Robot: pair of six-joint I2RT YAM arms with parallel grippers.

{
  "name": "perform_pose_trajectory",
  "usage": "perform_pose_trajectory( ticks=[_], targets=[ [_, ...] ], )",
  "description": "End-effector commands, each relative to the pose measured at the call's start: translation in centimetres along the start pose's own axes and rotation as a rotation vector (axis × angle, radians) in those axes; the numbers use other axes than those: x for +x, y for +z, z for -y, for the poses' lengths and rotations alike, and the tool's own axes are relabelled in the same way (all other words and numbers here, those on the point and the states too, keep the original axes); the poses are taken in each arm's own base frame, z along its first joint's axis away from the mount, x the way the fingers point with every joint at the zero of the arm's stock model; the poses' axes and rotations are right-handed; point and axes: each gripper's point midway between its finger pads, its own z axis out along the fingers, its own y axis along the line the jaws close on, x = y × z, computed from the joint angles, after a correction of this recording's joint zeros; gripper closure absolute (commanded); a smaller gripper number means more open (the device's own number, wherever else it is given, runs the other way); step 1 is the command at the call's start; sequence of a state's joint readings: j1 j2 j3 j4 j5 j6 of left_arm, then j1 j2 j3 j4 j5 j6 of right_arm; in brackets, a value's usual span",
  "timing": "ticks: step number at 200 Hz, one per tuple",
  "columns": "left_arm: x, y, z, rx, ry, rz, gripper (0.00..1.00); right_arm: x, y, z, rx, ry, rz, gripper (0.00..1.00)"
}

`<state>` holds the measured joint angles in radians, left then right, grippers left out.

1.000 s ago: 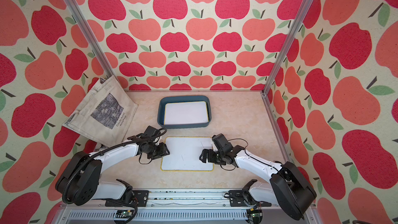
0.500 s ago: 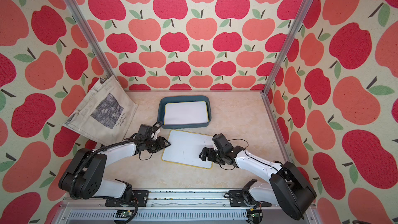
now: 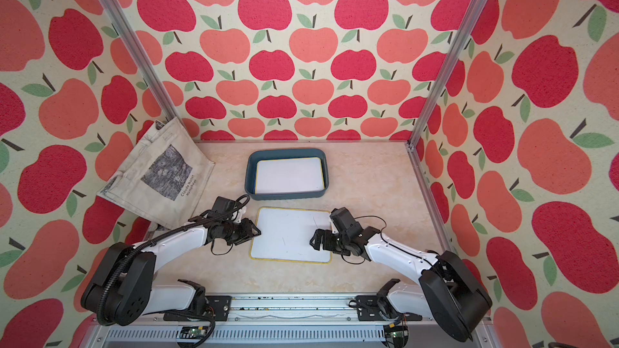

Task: Put the whiteboard into the storage box
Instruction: Pick up the whiteboard at the center of the board.

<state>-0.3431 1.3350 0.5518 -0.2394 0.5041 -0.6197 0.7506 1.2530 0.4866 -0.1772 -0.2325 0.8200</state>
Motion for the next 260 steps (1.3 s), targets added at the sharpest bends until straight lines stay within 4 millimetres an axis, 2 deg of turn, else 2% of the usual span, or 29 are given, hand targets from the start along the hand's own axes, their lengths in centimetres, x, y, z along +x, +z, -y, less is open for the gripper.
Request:
perform_pose_trajectory(
  ticks=[1, 31, 64, 100, 175, 260],
  targets=[
    [5.2, -1.7, 9.3, 0.445, 0.076, -0.285, 0.58, 7.9, 2.4, 4.6, 0.07, 0.044, -0.263, 0.01],
    [5.4, -1.8, 9.8, 0.474, 0.072, -0.31, 0.62, 7.9, 2.1, 4.9, 0.081, 0.038, -0.255, 0.01],
    [5.9, -2.9, 10.5, 0.509, 0.102, -0.322, 0.69, 7.6, 1.8, 5.2, 0.074, 0.041, -0.238, 0.01],
    [5.6, -3.7, 11.5, 0.571, 0.122, -0.3, 0.73, 7.5, 1.8, 5.2, 0.057, 0.044, -0.229, 0.01],
    [5.4, -3.5, 10.3, 0.523, 0.079, -0.303, 0.77, 7.7, 1.1, 6.0, 0.07, 0.05, -0.214, 0.01],
    [4.4, -6.1, 9.6, 0.482, 0.058, -0.213, 0.74, 7.1, 0.6, 5.9, 0.066, 0.042, -0.194, 0.01]
  ],
)
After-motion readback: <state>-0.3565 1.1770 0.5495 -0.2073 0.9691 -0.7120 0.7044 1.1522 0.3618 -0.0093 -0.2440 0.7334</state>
